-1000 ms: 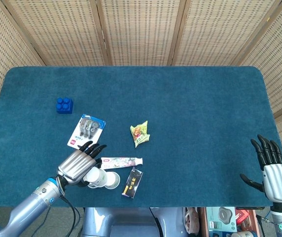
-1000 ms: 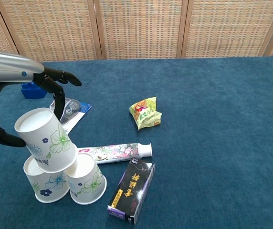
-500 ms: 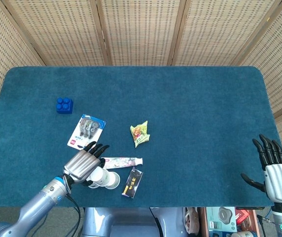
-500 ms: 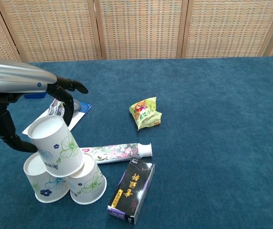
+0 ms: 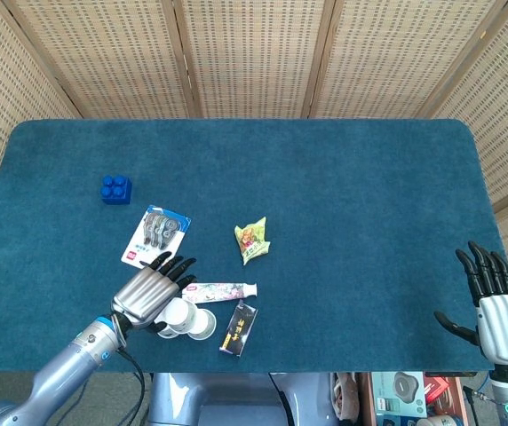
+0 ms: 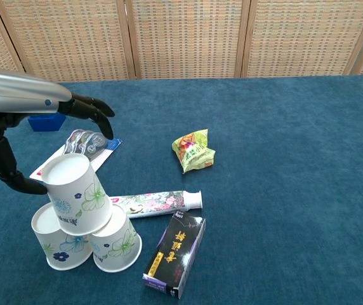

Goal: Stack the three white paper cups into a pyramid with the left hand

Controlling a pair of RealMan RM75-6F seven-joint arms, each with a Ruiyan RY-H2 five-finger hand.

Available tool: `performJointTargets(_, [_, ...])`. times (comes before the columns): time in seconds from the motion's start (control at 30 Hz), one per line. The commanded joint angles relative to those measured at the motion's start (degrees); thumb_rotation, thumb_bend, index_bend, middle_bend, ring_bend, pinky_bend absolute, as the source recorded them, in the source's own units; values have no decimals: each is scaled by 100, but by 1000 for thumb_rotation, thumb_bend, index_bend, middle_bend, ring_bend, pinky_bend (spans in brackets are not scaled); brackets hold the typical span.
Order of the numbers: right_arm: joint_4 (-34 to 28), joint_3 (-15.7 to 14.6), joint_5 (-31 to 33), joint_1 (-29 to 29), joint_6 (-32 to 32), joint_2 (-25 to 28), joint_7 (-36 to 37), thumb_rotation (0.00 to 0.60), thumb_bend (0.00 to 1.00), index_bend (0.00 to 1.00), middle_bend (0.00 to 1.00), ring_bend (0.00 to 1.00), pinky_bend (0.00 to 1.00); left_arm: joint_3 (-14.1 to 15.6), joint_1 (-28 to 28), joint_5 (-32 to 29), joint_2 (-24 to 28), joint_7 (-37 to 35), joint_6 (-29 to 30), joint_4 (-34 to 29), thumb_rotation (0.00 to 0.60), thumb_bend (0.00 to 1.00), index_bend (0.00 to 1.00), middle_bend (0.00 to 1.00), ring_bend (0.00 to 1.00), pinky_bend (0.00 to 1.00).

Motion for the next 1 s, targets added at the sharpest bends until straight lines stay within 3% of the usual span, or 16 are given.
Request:
performJointTargets(0.03, [1, -2, 2, 3, -10, -1, -7, 600, 102, 0, 0, 0, 0, -60, 68, 135, 153, -219, 18, -109, 600, 237, 151, 0, 0, 0])
performJointTargets(0.23, [0, -3, -4, 7, -15, -7, -27, 600, 103, 0, 0, 0, 0, -187, 610, 1180, 534, -1339, 81, -130, 600, 238, 115, 0, 0, 0])
performJointTargets(0.4, [0, -4, -5, 10, -22, -13, -54, 600, 102, 0, 0, 0, 0, 0, 1227, 2245, 721, -1884, 437, -70, 600, 238, 83, 0, 0, 0])
performJointTargets(0.63, [-23, -18, -49, 10, -10, -25, -137, 600, 102, 0, 0, 0, 0, 357, 2052, 3467, 523, -2251, 1052, 494, 600, 237, 62, 0, 0, 0])
performJointTargets(0.8, [-50, -43, -80, 27, -54, -29, -223, 600, 103, 0, 0, 0, 0, 511, 2930, 4234, -145, -2151, 2130, 1376, 600, 237, 0, 0, 0, 0])
performJointTargets(1.0, [-58, -77, -157, 43, -66, -45, -322, 600, 102, 0, 0, 0, 0, 528, 3790, 4550, -1207, -1824, 3006, 2653, 600, 237, 0, 0, 0, 0])
